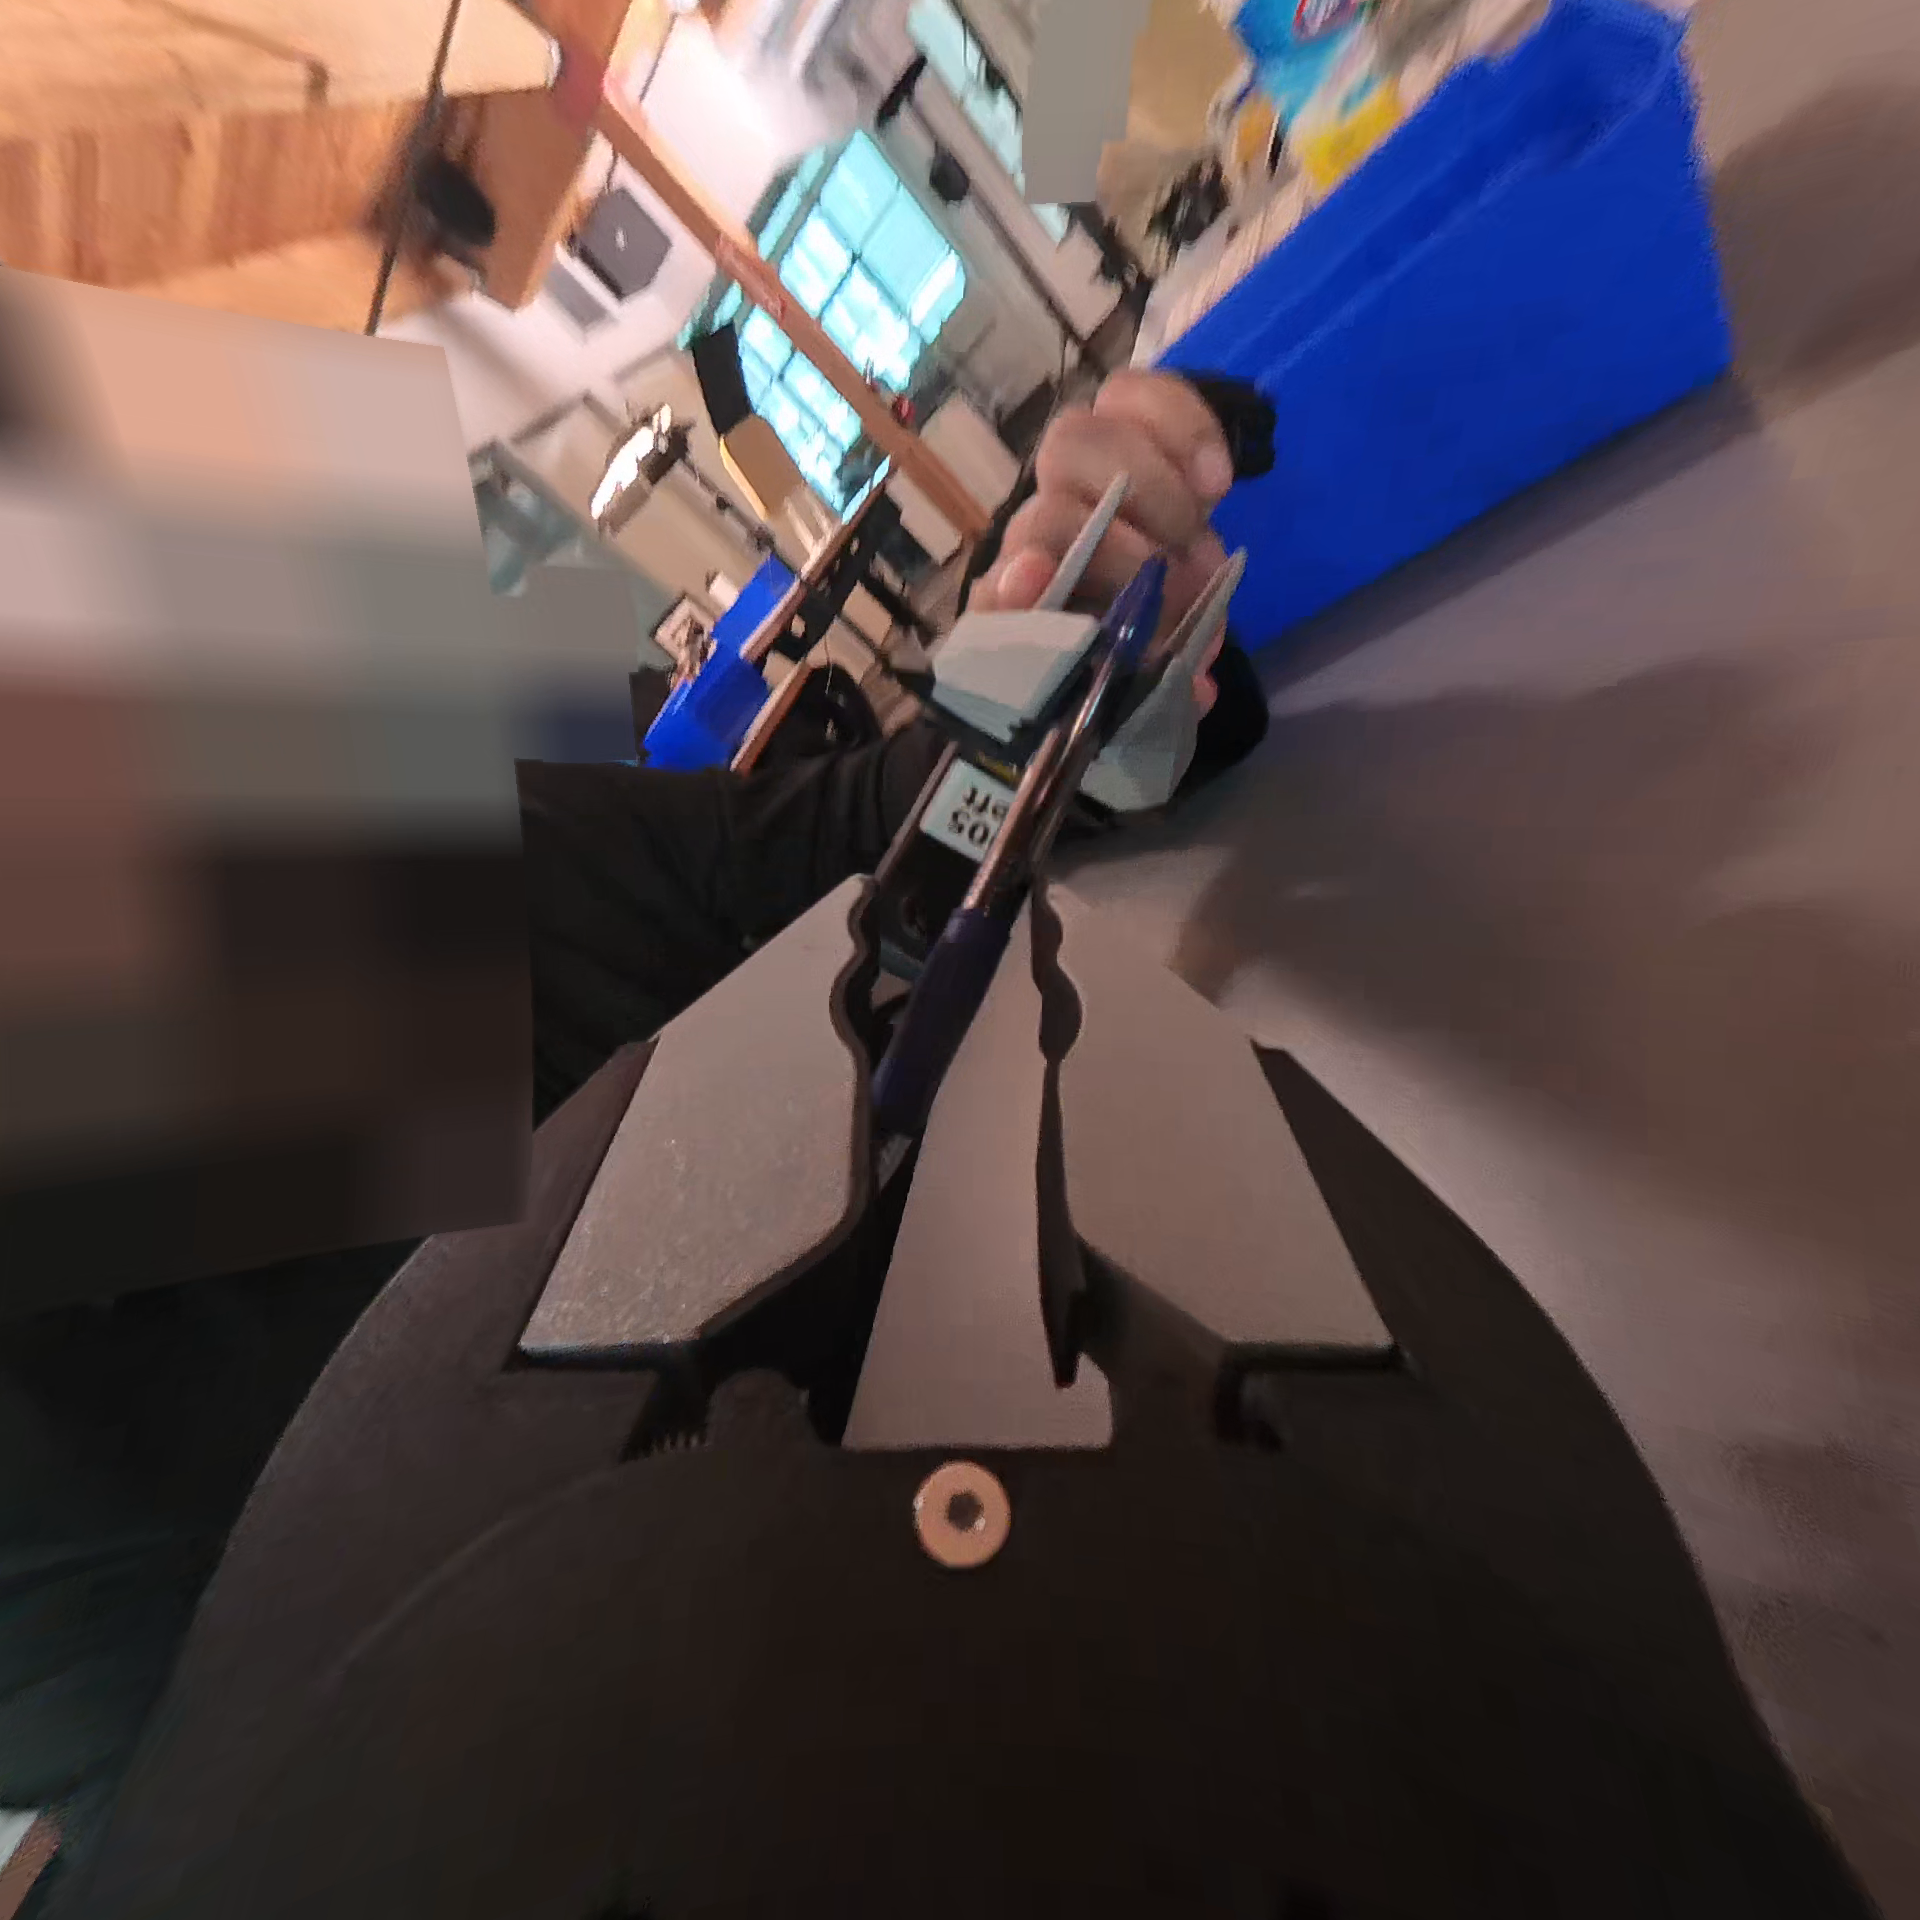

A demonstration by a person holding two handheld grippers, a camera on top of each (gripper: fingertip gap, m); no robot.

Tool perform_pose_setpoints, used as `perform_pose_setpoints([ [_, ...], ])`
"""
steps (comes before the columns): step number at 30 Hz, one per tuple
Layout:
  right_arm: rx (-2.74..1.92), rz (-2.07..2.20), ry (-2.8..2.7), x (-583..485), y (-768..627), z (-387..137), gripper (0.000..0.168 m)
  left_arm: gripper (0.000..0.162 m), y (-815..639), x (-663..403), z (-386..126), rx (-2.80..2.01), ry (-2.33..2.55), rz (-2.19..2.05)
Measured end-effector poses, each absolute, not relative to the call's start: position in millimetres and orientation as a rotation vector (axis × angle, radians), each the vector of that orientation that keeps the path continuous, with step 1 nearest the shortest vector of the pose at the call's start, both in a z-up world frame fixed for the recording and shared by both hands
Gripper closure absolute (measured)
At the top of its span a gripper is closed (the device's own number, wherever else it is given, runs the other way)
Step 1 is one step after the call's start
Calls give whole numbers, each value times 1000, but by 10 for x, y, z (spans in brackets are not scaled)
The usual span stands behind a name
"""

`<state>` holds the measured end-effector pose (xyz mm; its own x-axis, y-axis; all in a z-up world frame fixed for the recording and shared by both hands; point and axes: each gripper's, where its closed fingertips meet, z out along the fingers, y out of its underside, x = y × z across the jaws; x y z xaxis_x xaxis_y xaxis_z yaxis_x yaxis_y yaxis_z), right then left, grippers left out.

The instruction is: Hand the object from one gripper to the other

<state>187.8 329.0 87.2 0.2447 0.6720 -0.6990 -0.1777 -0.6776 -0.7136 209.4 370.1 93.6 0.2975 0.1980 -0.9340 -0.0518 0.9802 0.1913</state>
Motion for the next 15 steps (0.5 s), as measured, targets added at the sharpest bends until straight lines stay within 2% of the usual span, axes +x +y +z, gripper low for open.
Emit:
perform_pose_setpoints([
  [2, -1874, 1579, -529, 1753, 3182, 751, 144, 154, 3673, 2130, 905, 144, 1267, 170],
  [4, -1945, 1532, -595, 1673, 3173, 611, 156, 152, 3703, 2156, 880, 120, 1280, 162],
  [6, -1987, 1435, -595, 1682, 3266, 519, 159, 150, 3772, 2140, 869, 32, 1299, 85],
  [8, -1976, 1359, -541, 1756, 3394, 532, 162, 138, 3824, 2093, 847, -83, 1342, -44],
  [11, -2026, 1055, -542, 1977, 3562, 432, 162, 122, 3958, 2058, 801, -283, 1415, -189],
  [15, -2028, 457, -720, 2245, 3700, 381, 162, 122, 3928, 2032, 667, -592, 1559, -603],
])
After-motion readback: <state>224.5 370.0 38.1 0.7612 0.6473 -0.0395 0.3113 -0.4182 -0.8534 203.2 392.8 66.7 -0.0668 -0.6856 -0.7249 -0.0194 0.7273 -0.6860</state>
